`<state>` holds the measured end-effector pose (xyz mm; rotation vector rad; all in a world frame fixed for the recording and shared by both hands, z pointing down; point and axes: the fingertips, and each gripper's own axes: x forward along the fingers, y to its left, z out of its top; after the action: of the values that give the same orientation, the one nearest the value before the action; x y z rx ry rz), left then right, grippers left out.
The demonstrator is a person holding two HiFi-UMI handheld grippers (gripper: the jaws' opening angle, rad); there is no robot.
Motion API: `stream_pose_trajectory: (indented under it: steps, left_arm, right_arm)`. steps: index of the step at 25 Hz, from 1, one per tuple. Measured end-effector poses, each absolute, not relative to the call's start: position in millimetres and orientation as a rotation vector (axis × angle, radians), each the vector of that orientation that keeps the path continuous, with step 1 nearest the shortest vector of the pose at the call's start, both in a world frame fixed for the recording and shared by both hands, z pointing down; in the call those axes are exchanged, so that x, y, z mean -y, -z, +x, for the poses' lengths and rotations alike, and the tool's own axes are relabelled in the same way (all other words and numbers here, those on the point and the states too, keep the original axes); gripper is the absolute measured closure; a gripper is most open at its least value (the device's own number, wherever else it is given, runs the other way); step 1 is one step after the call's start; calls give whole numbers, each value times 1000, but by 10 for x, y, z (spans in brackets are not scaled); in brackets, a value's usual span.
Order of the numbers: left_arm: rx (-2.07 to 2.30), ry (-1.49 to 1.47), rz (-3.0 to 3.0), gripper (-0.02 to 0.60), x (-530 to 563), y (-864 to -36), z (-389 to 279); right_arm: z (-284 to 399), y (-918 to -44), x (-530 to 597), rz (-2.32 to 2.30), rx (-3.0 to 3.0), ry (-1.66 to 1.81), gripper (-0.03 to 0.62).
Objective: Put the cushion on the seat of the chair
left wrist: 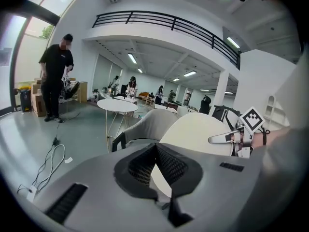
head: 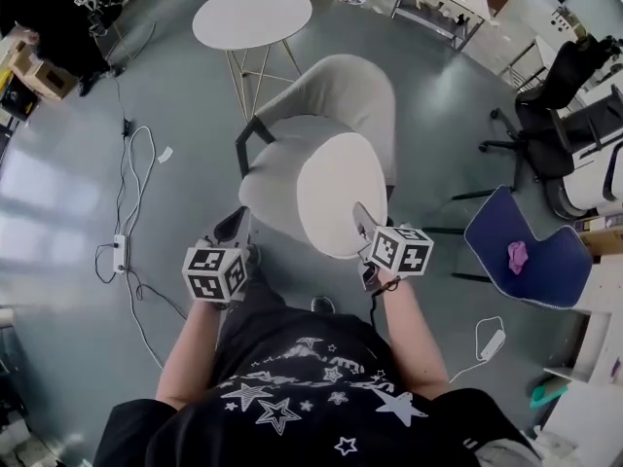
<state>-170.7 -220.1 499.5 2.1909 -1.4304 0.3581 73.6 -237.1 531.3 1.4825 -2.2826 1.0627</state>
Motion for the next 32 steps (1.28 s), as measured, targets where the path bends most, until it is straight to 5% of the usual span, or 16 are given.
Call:
stream_pose_trajectory:
  steps: [15, 32]
  left_arm:
    - [1049, -580, 2395, 574, 3729, -5277, -2211]
    - [845, -664, 2431, 574, 4194, -5919, -2158]
  right_arm:
    - [201, -5422, 3001, 1946, 2028, -1299, 539]
    - [-364, -6070, 3473, 2114, 2035, -1590, 539]
